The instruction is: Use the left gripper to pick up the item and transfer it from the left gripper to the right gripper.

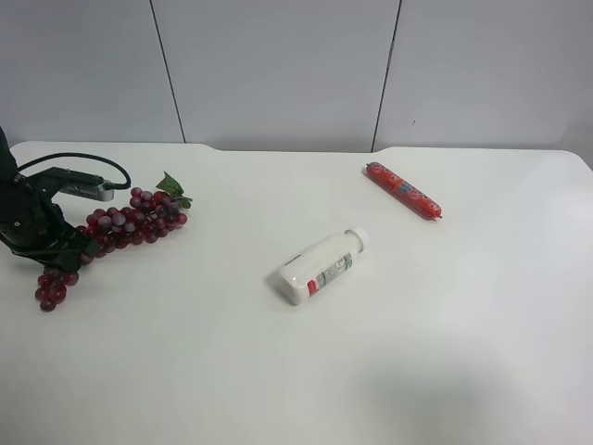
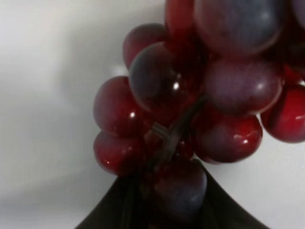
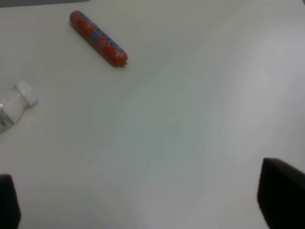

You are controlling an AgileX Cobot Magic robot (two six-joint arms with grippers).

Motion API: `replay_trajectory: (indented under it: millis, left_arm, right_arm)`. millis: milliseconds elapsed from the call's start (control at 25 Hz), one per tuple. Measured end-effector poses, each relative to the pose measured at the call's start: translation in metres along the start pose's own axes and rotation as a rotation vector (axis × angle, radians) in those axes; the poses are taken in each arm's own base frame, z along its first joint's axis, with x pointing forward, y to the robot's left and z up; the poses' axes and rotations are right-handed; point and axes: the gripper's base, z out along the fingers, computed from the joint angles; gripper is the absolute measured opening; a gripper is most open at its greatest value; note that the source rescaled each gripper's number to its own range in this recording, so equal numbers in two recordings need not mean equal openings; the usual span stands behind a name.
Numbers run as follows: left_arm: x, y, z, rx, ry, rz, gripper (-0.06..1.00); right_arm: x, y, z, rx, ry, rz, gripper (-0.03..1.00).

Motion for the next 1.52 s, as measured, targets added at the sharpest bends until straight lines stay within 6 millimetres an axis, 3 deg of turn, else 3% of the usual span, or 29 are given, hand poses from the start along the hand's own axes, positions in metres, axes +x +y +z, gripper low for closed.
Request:
replay_trajectory:
  millis: [200, 320, 440, 480, 520, 640, 720, 760, 1200, 1520]
  left_arm:
    - [0.0, 0.0, -0.002, -0.001, -0.004, 0.0, 0.02]
    - [-0.002, 0.0, -0.014, -0.007, -0.027, -0.007, 0.02]
    - [-0.005, 0.0, -0.037, -0.019, -0.077, -0.035, 0.02]
    - [-0.006, 0.0, -0.055, -0.029, -0.114, -0.045, 0.02]
    - [-0.006, 0.0, -0.055, -0.029, -0.114, -0.045, 0.02]
    - [-0.004, -0.001, -0.08, -0.042, -0.161, -0.045, 0.02]
    - [0.001, -0.003, -0.106, -0.049, -0.191, -0.046, 0.01]
    - [0.001, -0.003, -0.106, -0.049, -0.191, -0.046, 0.01]
    - [0.037, -0.021, -0.195, -0.03, -0.288, -0.028, 0.01]
    - [0.067, -0.045, -0.235, 0.084, -0.341, 0.053, 0.01]
  right_arm:
    - [0.0, 0.0, 0.0, 0.0, 0.0, 0.0, 1.0]
    - [0.0, 0.0, 0.0, 0.0, 0.0, 0.0, 1.0]
    - [0.0, 0.0, 0.0, 0.0, 0.0, 0.0, 1.0]
    - [0.0, 0.0, 0.0, 0.0, 0.0, 0.0, 1.0]
    - [0.0, 0.0, 0.0, 0.0, 0.0, 0.0, 1.0]
    - [0.0, 0.0, 0.0, 0.0, 0.0, 0.0, 1.0]
    - [0.0, 0.0, 0.0, 0.0, 0.0, 0.0, 1.0]
    - [0.0, 0.0, 0.0, 0.0, 0.0, 0.0, 1.0]
    - [0.0, 0.0, 0.0, 0.0, 0.0, 0.0, 1.0]
    - [0.0, 0.0, 0.0, 0.0, 0.0, 0.0, 1.0]
